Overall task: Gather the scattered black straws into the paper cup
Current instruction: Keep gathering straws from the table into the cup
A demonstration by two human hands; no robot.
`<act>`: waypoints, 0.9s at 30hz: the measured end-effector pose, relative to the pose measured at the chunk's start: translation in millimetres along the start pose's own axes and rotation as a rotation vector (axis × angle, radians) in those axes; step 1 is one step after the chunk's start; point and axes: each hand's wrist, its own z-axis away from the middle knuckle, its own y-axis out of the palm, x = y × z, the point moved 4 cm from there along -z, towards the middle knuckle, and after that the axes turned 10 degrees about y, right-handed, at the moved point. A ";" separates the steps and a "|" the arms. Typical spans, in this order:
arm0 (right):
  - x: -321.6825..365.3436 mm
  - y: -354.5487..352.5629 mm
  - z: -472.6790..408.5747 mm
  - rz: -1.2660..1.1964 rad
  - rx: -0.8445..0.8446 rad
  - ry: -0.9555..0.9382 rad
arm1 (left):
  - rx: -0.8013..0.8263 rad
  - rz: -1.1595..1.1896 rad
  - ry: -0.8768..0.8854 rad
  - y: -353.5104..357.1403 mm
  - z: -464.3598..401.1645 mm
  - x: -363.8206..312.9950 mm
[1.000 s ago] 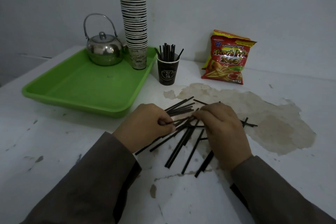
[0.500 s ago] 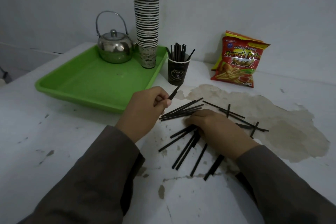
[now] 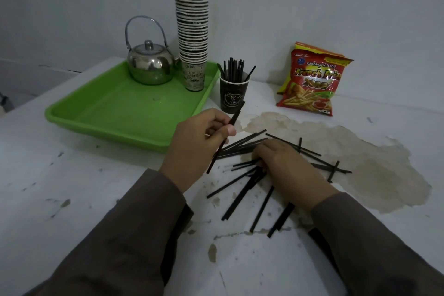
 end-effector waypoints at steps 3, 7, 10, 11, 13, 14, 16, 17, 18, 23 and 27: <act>-8.8 -13.7 -1.5 -0.140 -0.025 0.129 | -0.067 0.088 0.009 -2.1 -1.2 -0.5; -13.5 -38.0 -1.0 -0.420 -0.124 0.251 | -0.157 0.164 -0.011 -3.8 -0.4 -1.7; -14.5 -55.2 2.2 -0.698 -0.243 0.309 | -0.205 0.266 -0.044 -5.6 -1.7 -2.8; -14.3 -58.5 2.5 -0.800 -0.249 0.321 | -0.217 0.294 -0.052 -6.3 -2.7 -2.5; -12.0 -59.9 -0.2 -1.008 -0.202 0.338 | -0.244 0.335 -0.065 -7.5 -6.7 -1.1; -11.6 -58.9 -3.7 -1.121 -0.160 0.360 | -0.255 0.346 -0.066 -8.4 -9.8 -0.3; -12.1 -56.6 -14.9 -1.375 -0.071 0.434 | -0.267 0.356 -0.061 -10.3 -19.7 0.9; -12.4 -57.1 -22.2 -1.481 -0.044 0.469 | -0.268 0.359 -0.053 -12.2 -26.0 0.5; -13.5 -59.0 -30.8 -1.543 -0.037 0.496 | -0.267 0.356 -0.040 -14.3 -33.6 -0.6; -17.7 -82.9 -83.8 -1.594 -0.199 0.558 | -0.274 0.282 0.056 -27.7 -86.7 -11.4; -18.4 -98.9 -123.5 -1.328 -0.465 0.534 | -0.346 0.128 0.192 -34.8 -128.5 -21.7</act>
